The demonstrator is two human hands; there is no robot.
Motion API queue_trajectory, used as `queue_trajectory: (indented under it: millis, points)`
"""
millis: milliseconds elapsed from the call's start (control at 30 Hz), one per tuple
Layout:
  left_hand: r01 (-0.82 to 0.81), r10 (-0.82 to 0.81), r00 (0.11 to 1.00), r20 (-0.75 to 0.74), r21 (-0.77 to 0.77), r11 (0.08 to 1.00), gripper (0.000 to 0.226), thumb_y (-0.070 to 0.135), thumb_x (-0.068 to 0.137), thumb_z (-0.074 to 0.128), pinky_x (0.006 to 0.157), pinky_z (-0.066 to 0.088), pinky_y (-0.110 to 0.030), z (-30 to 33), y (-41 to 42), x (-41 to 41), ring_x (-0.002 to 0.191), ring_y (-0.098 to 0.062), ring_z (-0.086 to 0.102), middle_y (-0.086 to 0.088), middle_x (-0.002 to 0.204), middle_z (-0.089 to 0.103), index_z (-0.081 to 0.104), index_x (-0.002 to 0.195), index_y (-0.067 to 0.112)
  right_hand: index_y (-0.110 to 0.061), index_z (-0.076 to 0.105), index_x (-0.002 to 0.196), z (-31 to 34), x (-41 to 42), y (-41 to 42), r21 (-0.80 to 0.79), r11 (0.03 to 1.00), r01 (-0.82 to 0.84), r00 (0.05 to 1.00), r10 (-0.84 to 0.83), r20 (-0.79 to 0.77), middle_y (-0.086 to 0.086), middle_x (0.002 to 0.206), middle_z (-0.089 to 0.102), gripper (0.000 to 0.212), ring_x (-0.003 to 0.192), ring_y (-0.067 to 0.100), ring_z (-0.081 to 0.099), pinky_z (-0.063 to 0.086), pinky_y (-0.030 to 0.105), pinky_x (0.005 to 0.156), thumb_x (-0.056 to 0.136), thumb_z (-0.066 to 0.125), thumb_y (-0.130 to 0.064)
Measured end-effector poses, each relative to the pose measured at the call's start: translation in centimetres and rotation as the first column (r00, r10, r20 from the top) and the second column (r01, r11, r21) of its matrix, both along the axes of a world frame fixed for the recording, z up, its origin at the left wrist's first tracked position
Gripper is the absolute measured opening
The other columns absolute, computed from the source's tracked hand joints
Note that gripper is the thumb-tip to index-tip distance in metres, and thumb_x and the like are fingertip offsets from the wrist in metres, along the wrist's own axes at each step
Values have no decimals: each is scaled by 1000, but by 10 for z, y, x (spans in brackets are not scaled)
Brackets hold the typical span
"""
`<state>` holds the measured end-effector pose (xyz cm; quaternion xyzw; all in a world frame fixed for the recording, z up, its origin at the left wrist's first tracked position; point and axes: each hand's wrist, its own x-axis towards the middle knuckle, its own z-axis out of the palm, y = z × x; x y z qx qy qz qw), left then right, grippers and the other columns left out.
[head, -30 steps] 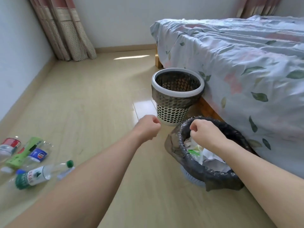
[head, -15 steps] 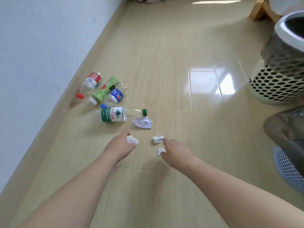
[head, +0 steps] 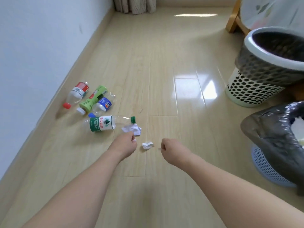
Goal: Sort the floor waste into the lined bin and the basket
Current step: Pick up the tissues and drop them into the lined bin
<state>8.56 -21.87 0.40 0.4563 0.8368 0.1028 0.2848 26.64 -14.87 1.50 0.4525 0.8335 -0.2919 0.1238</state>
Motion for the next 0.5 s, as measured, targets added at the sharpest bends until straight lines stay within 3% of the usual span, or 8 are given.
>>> queue_trajectory:
  millis: [67,233,400,500]
  points:
    - [26,-27,999,19,70,997,15,20,93,46,57,36,-26,34,31,21,77,-22,54,-1,81,58,50,79,17,-14,48,90,40,27,23,54,998,42,999,-40,-36,6,93,56,13,77,24,50,35,29,57,98,40,-21]
    - [153,-193,972,133,266,952,12,22,90,49,67,46,-31,114,110,116,74,-24,56,-7,87,65,53,81,17,-12,59,98,136,129,76,277,941,193,980,-170,-105,7,100,62,17,93,28,59,50,34,78,96,48,-25]
    - [338,-446,875,188,420,842,14,22,90,50,69,51,-34,174,168,267,70,-23,57,-8,83,66,52,76,19,-11,62,99,190,270,99,412,787,459,882,-458,-109,8,103,64,15,95,29,61,51,37,82,93,51,-18]
    - [512,-589,800,118,378,771,13,22,92,51,71,52,-33,179,180,342,80,-22,63,-6,86,67,60,88,13,-10,60,101,182,337,95,426,712,558,801,-596,-54,9,103,64,17,90,28,59,46,32,73,93,48,-18]
